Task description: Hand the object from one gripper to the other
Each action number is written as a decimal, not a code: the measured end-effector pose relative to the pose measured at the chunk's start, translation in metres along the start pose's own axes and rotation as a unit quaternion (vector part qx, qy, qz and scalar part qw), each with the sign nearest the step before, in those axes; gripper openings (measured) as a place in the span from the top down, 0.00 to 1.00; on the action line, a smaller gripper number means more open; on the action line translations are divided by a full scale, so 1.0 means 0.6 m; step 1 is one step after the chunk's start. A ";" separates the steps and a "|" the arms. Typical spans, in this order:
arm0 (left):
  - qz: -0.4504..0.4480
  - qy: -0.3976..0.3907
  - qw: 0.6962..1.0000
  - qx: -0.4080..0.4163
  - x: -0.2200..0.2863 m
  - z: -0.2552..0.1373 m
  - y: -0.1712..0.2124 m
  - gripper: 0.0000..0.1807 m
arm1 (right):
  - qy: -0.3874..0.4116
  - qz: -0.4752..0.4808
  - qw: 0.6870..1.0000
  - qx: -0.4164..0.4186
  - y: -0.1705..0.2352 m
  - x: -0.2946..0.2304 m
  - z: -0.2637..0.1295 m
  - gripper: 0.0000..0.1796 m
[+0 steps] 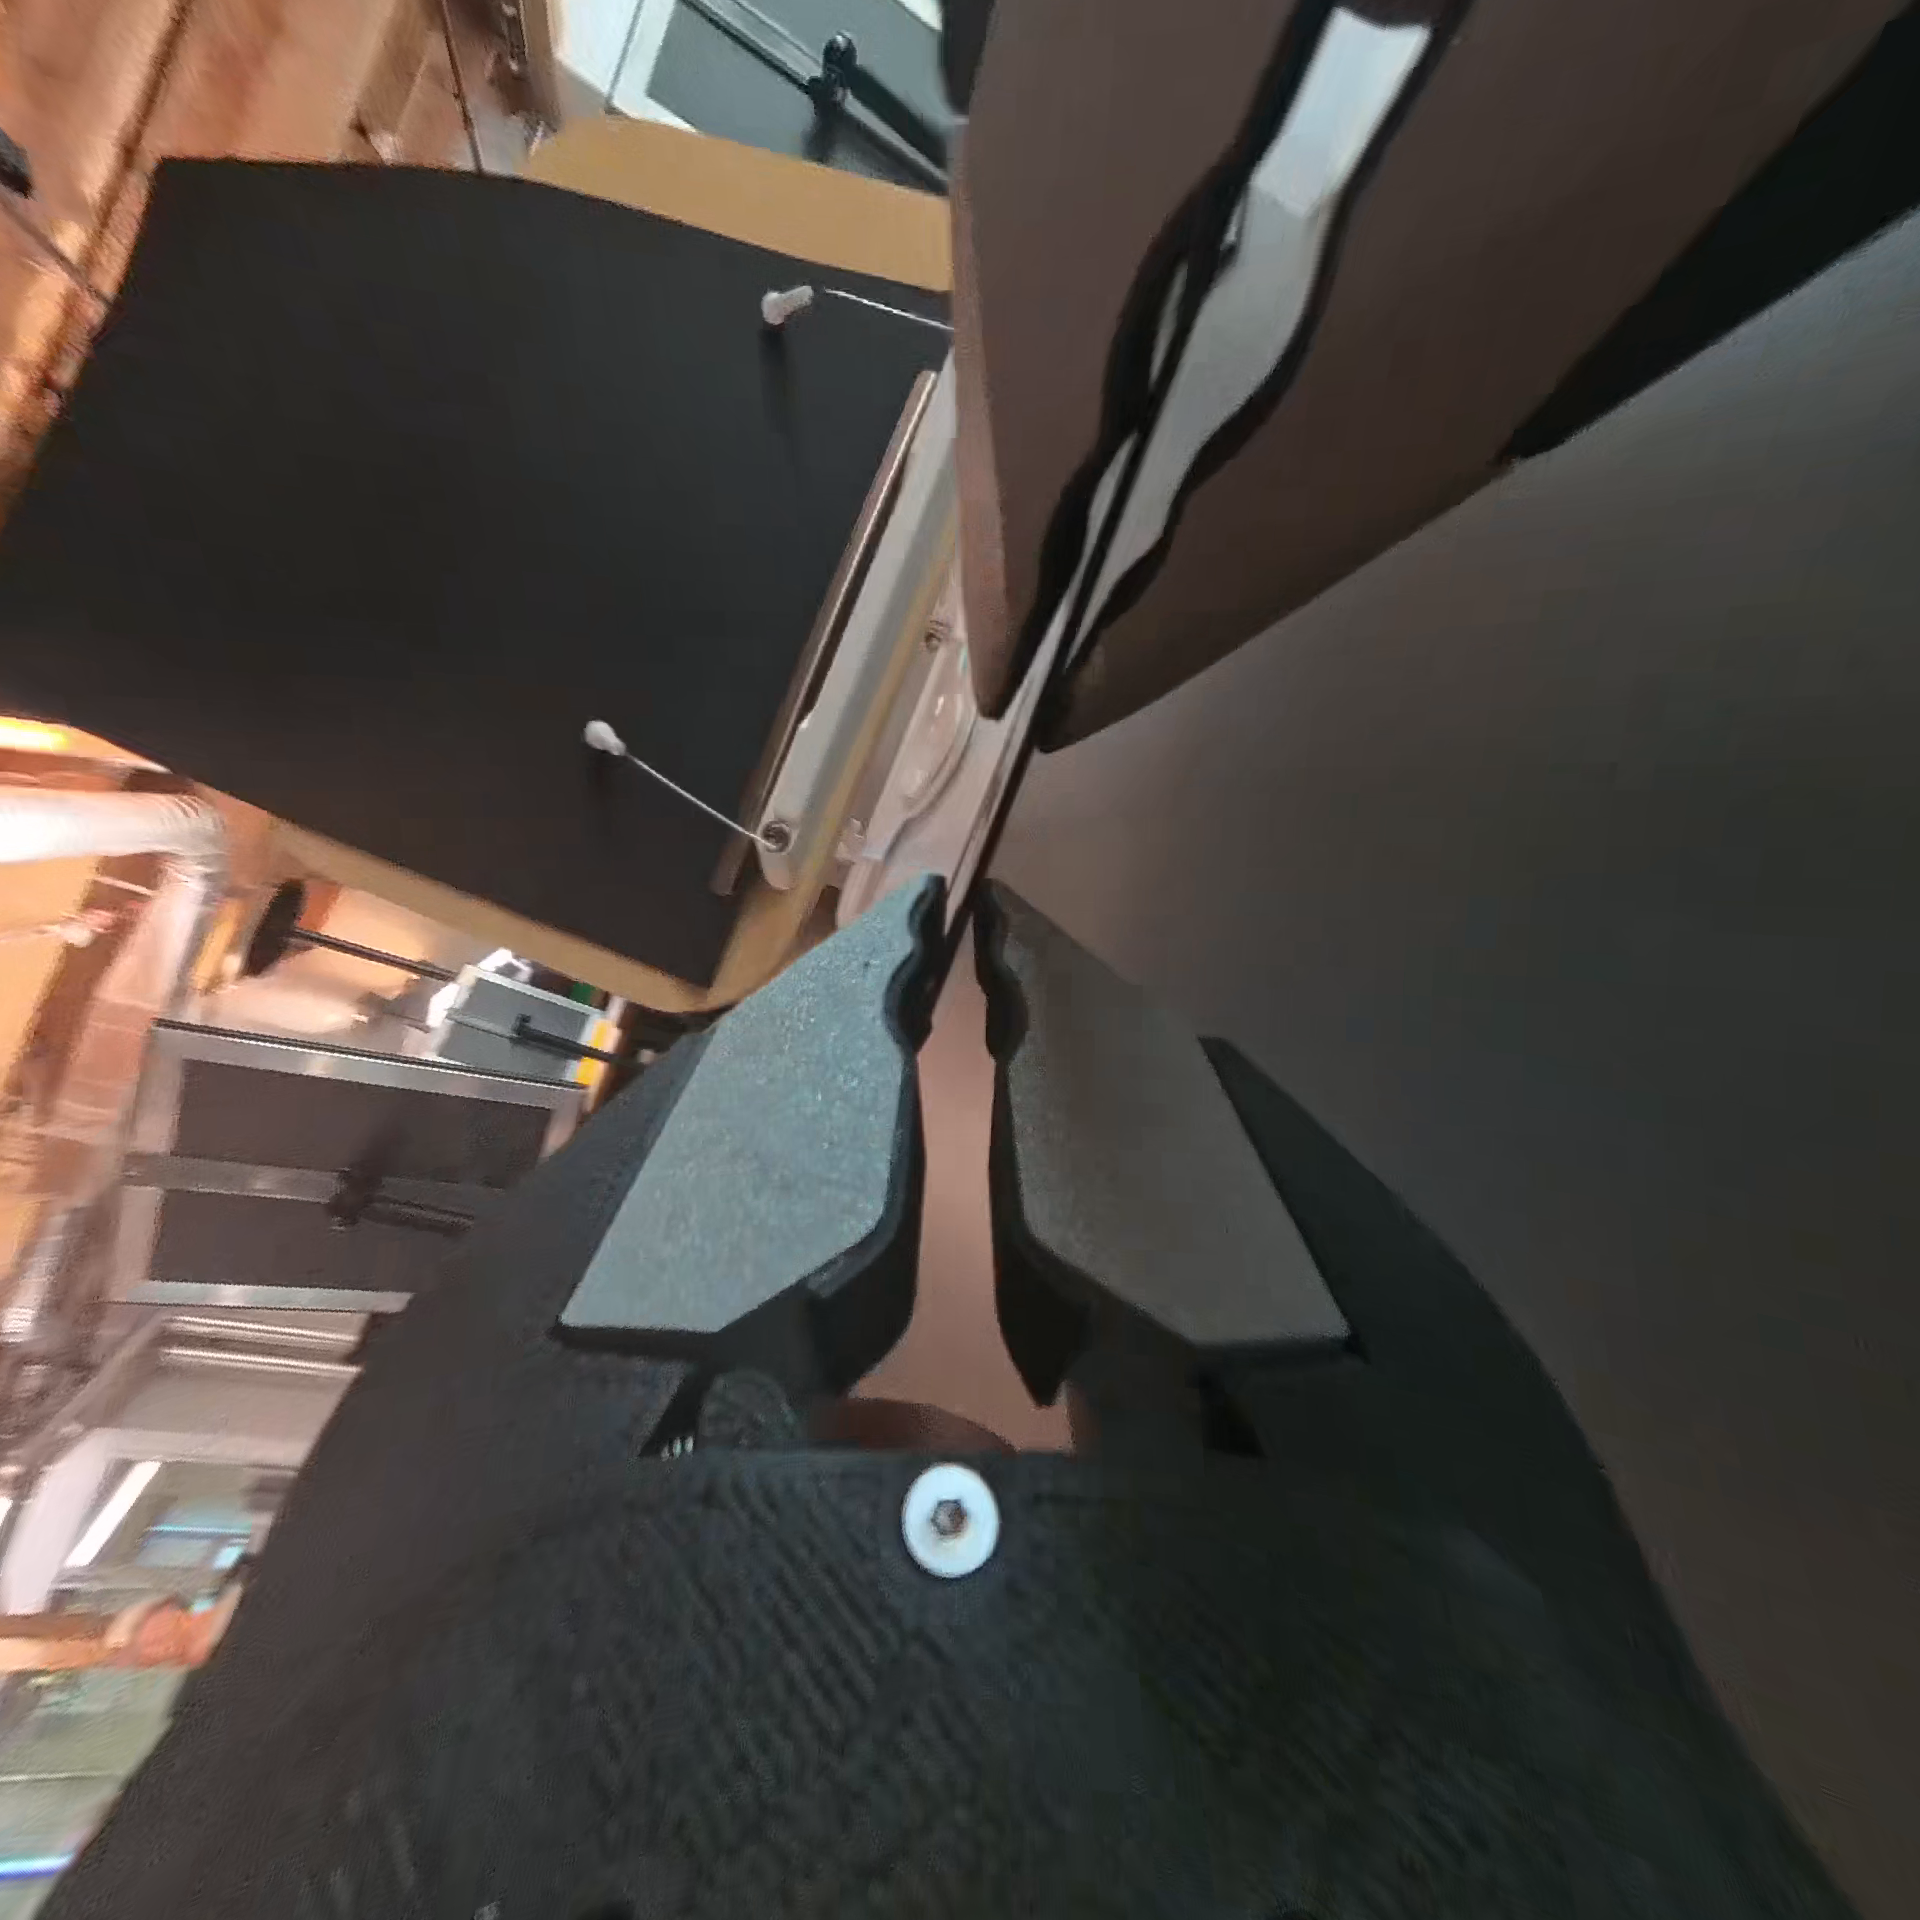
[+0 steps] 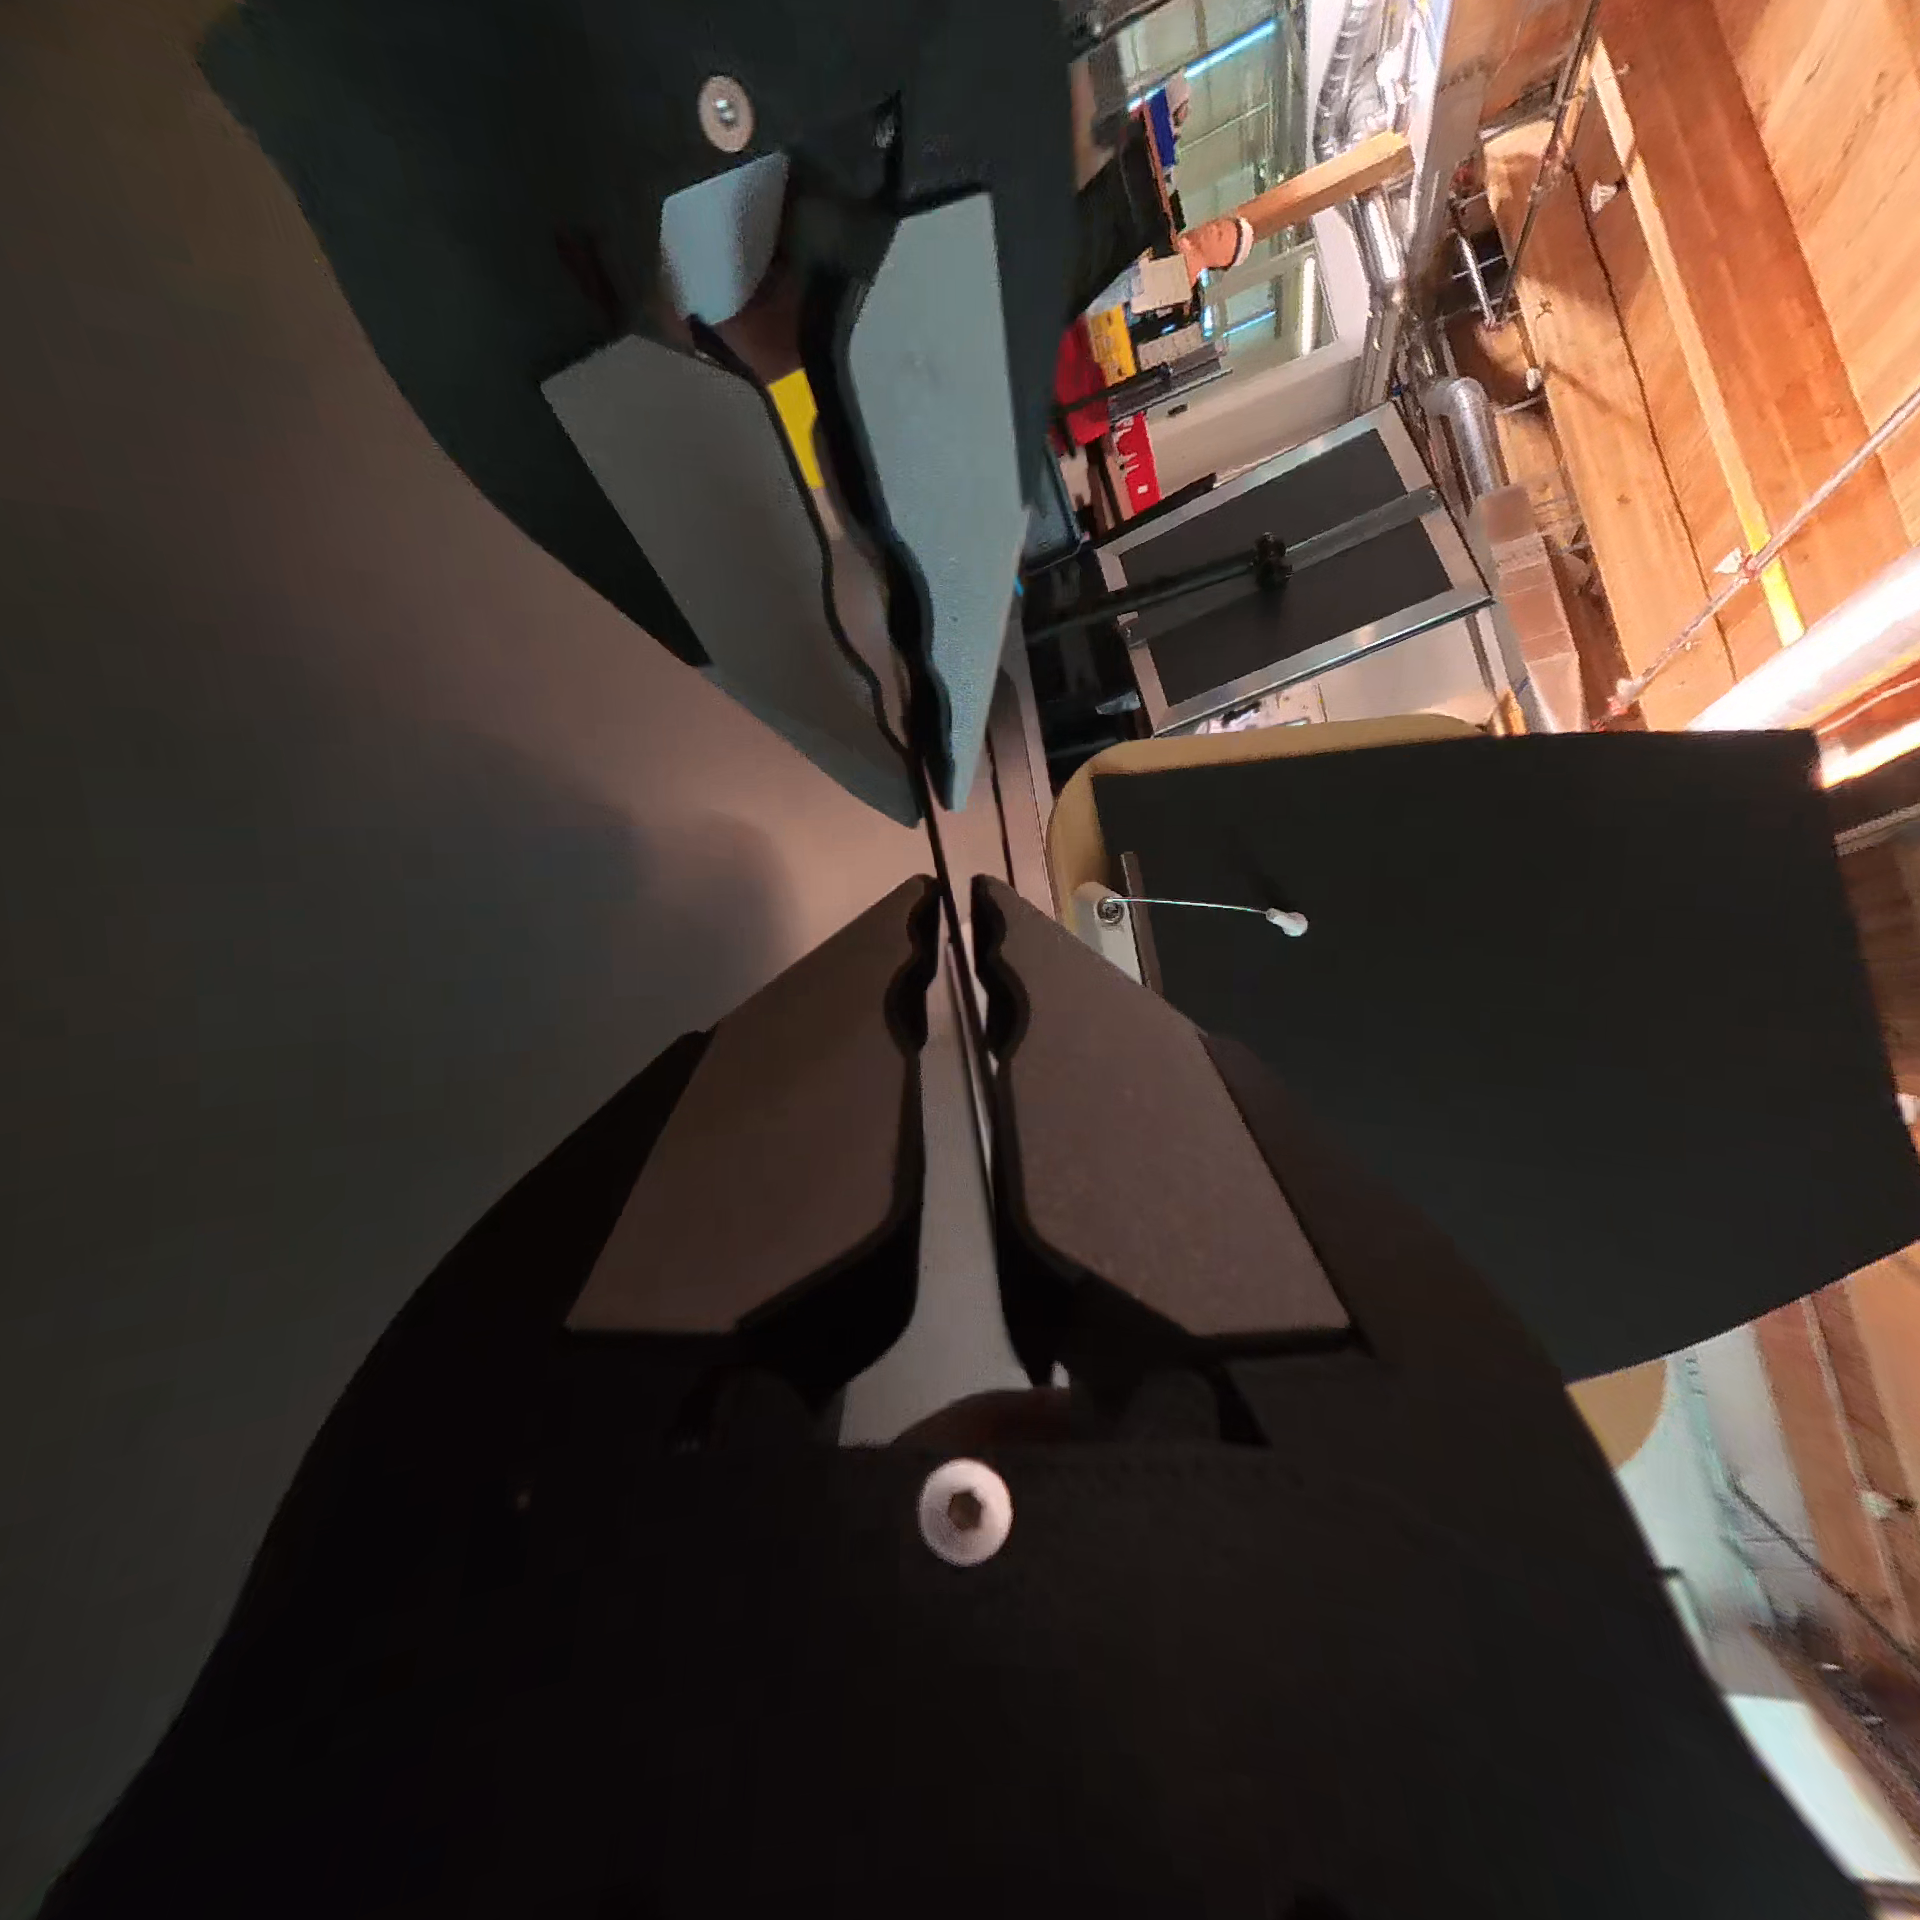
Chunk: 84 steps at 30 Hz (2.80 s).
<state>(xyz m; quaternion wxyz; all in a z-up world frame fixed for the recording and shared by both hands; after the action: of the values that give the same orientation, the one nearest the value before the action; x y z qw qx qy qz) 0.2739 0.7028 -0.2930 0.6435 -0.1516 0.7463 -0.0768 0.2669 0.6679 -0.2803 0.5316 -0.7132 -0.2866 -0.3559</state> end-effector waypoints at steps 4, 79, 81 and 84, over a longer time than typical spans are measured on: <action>-0.059 -0.016 0.998 -0.017 -0.022 0.001 0.018 0.99 | 0.027 0.135 0.986 0.090 -0.018 0.056 -0.032 0.93; -0.616 0.093 0.727 0.289 -0.141 -0.067 0.008 0.86 | 0.125 0.211 0.959 0.139 -0.004 0.149 -0.076 1.00; -0.642 0.125 0.703 0.279 -0.133 -0.060 0.013 0.80 | 0.183 0.079 0.974 0.106 -0.005 0.138 -0.069 1.00; -0.658 0.192 0.675 0.273 -0.110 -0.054 -0.003 0.71 | 0.159 -0.037 0.985 0.058 0.000 0.093 -0.040 1.00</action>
<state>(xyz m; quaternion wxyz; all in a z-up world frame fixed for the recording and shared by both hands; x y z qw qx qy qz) 0.2508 0.7200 -0.2252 0.2818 -0.4028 0.5069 -0.7081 0.2943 0.6464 -0.2305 0.5975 -0.6044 -0.2442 -0.4669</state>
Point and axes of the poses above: each gripper's, where its closed fingertips meet, z out along the fingers, y out of its underside, x = y × z across the jaws, the point moved 1 cm from there along -z, back along the fingers, and after that the axes turned 13 degrees about z, right-handed, at the moved point
